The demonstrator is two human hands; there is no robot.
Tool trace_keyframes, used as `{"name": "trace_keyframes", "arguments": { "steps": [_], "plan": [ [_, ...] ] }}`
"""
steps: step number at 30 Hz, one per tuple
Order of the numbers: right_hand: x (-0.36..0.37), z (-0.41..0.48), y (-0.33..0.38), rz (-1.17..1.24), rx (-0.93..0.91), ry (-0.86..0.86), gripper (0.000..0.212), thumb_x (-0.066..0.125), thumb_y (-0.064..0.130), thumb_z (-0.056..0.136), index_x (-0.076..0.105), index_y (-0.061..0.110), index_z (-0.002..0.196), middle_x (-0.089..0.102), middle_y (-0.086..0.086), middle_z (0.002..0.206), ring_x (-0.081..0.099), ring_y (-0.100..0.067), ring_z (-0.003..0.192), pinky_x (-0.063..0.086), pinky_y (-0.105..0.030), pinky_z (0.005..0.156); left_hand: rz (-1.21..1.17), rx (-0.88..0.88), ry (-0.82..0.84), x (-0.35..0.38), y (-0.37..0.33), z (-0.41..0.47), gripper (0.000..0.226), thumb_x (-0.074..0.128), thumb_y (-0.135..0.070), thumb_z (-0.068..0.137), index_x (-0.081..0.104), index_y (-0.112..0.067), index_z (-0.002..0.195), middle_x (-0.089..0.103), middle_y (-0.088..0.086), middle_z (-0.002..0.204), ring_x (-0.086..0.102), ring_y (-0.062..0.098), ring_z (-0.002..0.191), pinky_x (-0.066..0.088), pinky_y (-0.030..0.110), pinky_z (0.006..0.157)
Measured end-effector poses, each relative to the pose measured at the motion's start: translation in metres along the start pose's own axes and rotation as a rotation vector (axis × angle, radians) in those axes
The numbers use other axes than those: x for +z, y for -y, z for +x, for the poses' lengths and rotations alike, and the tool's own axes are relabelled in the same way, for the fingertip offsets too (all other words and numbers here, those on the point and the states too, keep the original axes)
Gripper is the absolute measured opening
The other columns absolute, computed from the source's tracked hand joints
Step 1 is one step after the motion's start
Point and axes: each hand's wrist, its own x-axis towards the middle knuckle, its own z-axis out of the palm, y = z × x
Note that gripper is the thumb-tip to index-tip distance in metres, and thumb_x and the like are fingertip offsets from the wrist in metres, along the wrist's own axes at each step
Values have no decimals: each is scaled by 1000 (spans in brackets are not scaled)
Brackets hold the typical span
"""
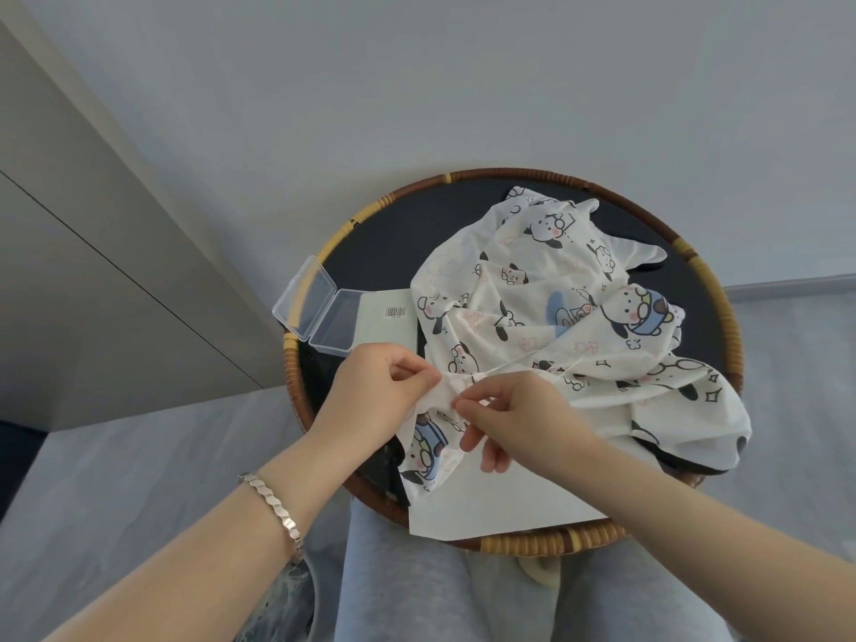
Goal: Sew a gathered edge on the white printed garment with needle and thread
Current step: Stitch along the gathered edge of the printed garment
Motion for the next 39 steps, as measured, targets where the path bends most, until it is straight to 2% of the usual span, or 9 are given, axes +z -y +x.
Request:
{"name": "trace_keyframes", "arguments": {
  "steps": [4, 11, 16, 19, 21, 26, 31, 34, 39],
  "plan": [
    [1, 1, 1, 6, -5, -8, 13, 54, 17, 91, 66, 15, 87, 70, -6, 66, 52, -8, 36, 44, -17, 40, -8, -4, -4, 0, -2, -1, 9, 66, -27, 83, 69, -20, 87, 66, -10, 76, 61, 2, 71, 40, 10, 58],
    [1, 2, 2, 10, -7, -10, 14, 53, 19, 92, 66, 14, 92, 70, -5, 65, 51, -6, 34, 42, -15, 39, -15, -1, 0, 1, -2, -3, 7, 67, -27, 83, 69, -22, 86, 65, -12, 74, 60, 1, 68, 42, 7, 54],
    [2, 2, 4, 7, -3, -6, 14, 53, 20, 92, 65, 14, 90, 69, -2, 62, 52, -5, 35, 42, -15, 40, -24, 19, 22, 3, -6, -5, 3, 66, -27, 84, 67, -25, 82, 65, -12, 73, 60, 1, 67, 43, 7, 55],
    [2, 3, 5, -11, 3, 1, 14, 52, 19, 92, 65, 15, 88, 67, 0, 59, 50, -5, 34, 42, -16, 40, 8, 62, 15, 5, -6, -9, 5, 65, -25, 85, 67, -26, 80, 64, -13, 72, 59, -1, 67, 42, 2, 59],
    [1, 4, 6, 4, 5, 3, 13, 53, 17, 91, 65, 14, 86, 67, -1, 59, 50, -5, 34, 42, -16, 39, 42, 111, 9, 6, -7, -12, 8, 63, -24, 86, 66, -27, 79, 63, -14, 72, 58, -2, 68, 42, 4, 62],
    [-1, 5, 6, 133, 51, 20, 16, 58, 19, 90, 65, 11, 79, 68, -3, 61, 52, -6, 38, 43, -16, 42, 123, 211, 69, 7, -8, -19, 10, 59, -26, 89, 68, -23, 86, 66, -8, 76, 59, 3, 74, 45, 17, 68],
    [-3, 3, 4, 397, 123, 43, 17, 55, -1, 88, 64, 7, 77, 68, -6, 65, 63, -8, 50, 54, -17, 56, 101, 170, 19, 8, -7, -19, 7, 65, -28, 84, 68, -23, 88, 62, -13, 71, 57, -1, 69, 45, 13, 66],
    [-4, 4, 1, 410, 149, 0, 16, 54, -2, 88, 64, 7, 80, 69, -7, 63, 66, -11, 57, 58, -20, 68, 104, 172, -26, 9, -10, -21, 8, 66, -28, 83, 70, -24, 89, 61, -13, 67, 57, -1, 67, 44, 15, 64],
    [-6, 0, 6, 482, 88, -88, 5, 61, 0, 84, 63, 3, 82, 68, -10, 63, 65, -13, 54, 56, -19, 60, 122, 297, -72, 14, -12, -21, 10, 63, -19, 84, 72, -21, 87, 64, -10, 76, 59, 5, 74, 50, 26, 68]
  ]
}}
